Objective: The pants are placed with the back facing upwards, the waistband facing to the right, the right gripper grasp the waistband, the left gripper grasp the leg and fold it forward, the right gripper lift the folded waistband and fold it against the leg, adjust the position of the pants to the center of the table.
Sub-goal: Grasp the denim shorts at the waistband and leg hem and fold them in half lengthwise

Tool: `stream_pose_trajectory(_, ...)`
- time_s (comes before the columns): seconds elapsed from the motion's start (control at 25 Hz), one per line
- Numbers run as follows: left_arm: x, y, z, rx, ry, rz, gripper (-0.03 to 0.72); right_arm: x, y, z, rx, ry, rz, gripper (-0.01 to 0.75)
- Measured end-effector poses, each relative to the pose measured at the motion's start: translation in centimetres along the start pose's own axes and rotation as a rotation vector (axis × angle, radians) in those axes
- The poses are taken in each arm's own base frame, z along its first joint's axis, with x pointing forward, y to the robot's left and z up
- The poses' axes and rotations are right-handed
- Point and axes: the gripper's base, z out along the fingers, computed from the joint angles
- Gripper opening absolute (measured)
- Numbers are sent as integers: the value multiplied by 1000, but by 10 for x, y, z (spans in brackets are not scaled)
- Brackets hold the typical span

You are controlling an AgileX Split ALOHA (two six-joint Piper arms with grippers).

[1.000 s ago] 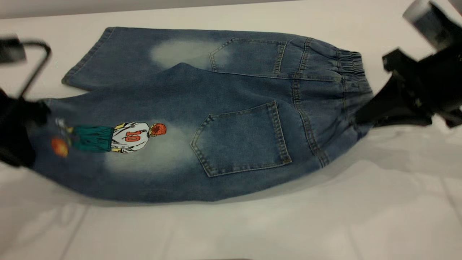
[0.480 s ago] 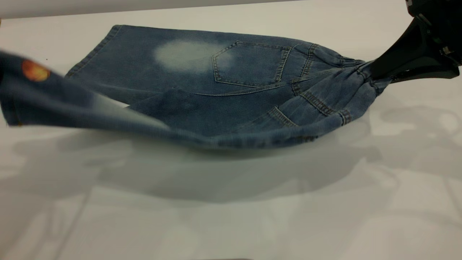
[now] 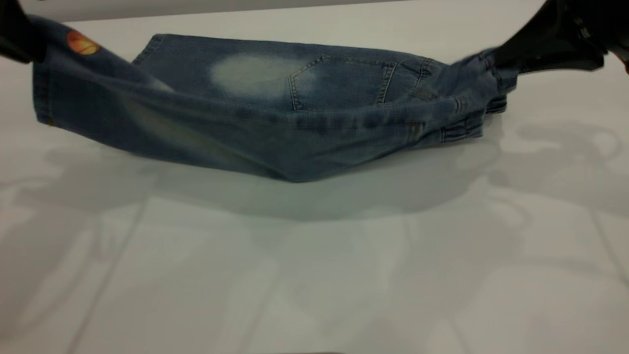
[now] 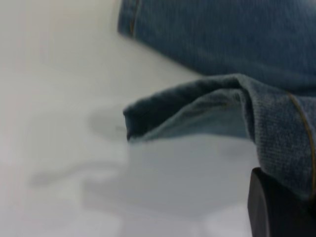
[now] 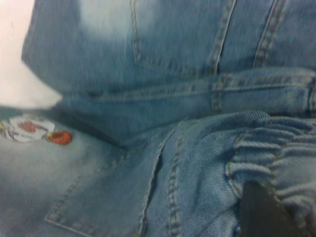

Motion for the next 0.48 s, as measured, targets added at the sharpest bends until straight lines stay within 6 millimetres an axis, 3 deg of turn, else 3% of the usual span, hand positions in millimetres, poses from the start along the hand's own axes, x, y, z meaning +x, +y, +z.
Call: stream_pose_trajectory(0.48, -47, -3, 45, 3, -103, 2, 41, -34, -17, 31, 7, -69, 86, 35)
